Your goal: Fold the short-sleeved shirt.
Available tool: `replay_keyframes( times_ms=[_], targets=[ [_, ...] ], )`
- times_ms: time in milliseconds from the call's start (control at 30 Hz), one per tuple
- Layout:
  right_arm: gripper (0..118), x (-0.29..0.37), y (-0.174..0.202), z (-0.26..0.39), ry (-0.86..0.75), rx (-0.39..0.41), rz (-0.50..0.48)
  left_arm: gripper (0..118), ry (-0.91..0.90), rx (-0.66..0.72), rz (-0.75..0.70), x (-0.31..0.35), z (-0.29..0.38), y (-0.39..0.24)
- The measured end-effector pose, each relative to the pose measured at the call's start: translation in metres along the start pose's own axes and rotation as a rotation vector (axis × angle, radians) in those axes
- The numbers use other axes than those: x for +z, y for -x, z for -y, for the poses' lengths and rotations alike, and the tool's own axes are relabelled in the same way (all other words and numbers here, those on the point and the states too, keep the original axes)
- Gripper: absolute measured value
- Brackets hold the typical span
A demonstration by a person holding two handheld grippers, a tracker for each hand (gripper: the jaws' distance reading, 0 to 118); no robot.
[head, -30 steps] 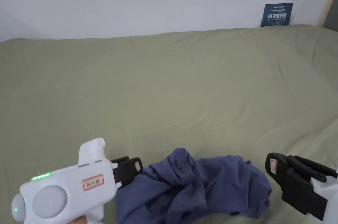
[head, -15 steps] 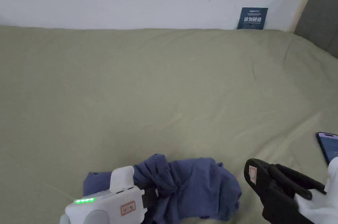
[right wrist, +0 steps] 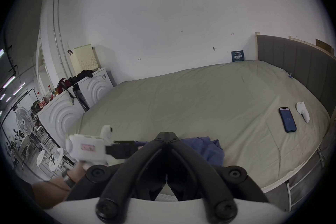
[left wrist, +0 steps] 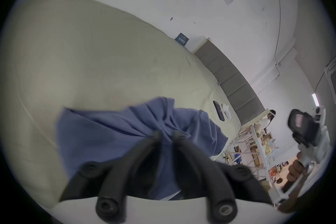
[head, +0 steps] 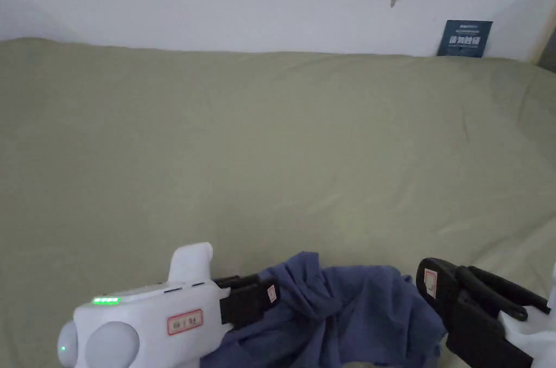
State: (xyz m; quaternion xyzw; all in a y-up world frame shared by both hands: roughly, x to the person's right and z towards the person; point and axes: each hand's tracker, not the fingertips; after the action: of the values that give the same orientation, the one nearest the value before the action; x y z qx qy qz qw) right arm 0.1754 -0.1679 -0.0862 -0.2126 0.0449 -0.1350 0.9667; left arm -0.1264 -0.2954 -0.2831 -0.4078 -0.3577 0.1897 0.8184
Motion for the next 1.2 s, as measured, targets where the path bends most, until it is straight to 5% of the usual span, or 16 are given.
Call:
replay_keyframes(
  times_ms=[300, 467, 633, 667, 700, 733, 767, 1200],
  targets=[
    [1, -0.005, 0.013, -0.005, -0.009, 0.019, -0.070, 110, 0.113, 0.220, -0.121, 0.059, 0.000, 0.088],
    [1, -0.003, 0.011, -0.007, -0.011, 0.012, -0.068, 111, 0.171, 0.435, 0.012, 0.032, 0.027, 0.103],
    [1, 0.002, 0.009, -0.012, -0.024, 0.007, -0.061, 111, 0.109, 0.390, 0.058, 0.009, 0.032, 0.080],
    [1, 0.002, 0.008, -0.013, -0.028, 0.004, -0.060, 105, 0.095, 0.411, 0.082, 0.006, 0.033, 0.087],
    [1, 0.003, 0.008, -0.012, -0.033, -0.001, -0.059, 80, 0.075, 0.414, 0.103, 0.003, 0.033, 0.086],
    [1, 0.003, 0.007, -0.012, -0.037, -0.006, -0.061, 27, 0.061, 0.412, 0.113, 0.002, 0.034, 0.083],
    [1, 0.002, 0.007, -0.012, -0.038, -0.011, -0.062, 8, 0.067, 0.415, 0.121, 0.000, 0.034, 0.080],
    [1, 0.004, 0.008, -0.003, 0.002, 0.012, -0.025, 8, 0.117, 0.242, -0.117, 0.024, 0.003, 0.098]
  ],
)
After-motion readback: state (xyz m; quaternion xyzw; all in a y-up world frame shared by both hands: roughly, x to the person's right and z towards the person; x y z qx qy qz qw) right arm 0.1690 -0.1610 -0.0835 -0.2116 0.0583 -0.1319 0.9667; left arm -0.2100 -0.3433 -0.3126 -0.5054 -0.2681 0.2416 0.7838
